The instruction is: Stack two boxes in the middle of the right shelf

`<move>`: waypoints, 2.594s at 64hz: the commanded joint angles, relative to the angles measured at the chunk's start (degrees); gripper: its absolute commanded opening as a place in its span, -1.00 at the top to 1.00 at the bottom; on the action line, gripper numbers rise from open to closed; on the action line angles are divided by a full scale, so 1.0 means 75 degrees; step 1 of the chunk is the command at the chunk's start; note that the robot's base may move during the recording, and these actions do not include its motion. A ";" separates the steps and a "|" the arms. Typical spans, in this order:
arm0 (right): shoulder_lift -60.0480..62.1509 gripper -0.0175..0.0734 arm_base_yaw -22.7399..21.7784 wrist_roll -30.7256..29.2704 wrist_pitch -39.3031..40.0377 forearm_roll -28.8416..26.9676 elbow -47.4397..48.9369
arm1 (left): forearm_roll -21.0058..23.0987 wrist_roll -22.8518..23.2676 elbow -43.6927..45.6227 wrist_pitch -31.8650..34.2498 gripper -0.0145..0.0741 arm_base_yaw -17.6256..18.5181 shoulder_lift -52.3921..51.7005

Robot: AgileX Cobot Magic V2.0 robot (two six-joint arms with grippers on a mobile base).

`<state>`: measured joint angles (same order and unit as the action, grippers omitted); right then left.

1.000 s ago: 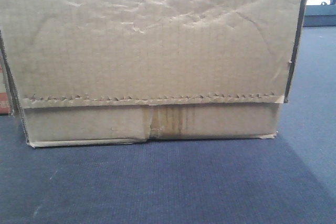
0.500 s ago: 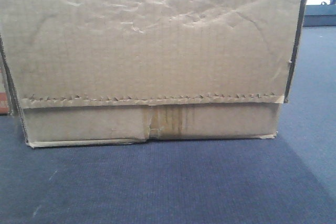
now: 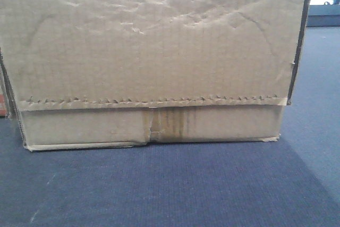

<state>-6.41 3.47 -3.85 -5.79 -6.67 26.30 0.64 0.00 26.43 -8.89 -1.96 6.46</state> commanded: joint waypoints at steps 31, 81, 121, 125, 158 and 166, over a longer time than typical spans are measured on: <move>-0.5101 -0.64 0.0013 0.0001 -0.0477 0.0017 0.2069 | -0.0086 0.0000 0.2497 -0.2019 -0.65 0.0164 0.4461; -0.5128 -0.64 0.0677 0.0001 -0.0252 0.0064 0.2069 | 0.1288 -0.2658 0.9031 -0.7339 -0.64 -0.2147 1.1314; -0.5165 -0.64 0.0859 0.0001 -0.0312 0.0064 0.2069 | 0.1240 -0.2790 0.9031 -0.7022 -0.60 -0.2147 1.3180; -0.5165 -0.64 0.0859 0.0001 -0.0344 0.0064 0.2069 | 0.1240 -0.2790 0.9031 -0.7022 -0.48 -0.2147 1.3180; -0.5165 -0.64 0.0859 0.0001 -0.0380 0.0064 0.2069 | 0.0802 -0.2610 0.9163 -0.7182 0.92 -0.2147 1.2377; -0.5165 -0.64 0.0859 0.0001 -0.0380 0.0064 0.2069 | -0.0217 -0.1684 0.9163 -0.7041 0.92 -0.2147 1.1672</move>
<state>-44.99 9.82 -3.85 -9.04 -6.67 41.45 3.02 -16.92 94.32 -62.84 -17.95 98.22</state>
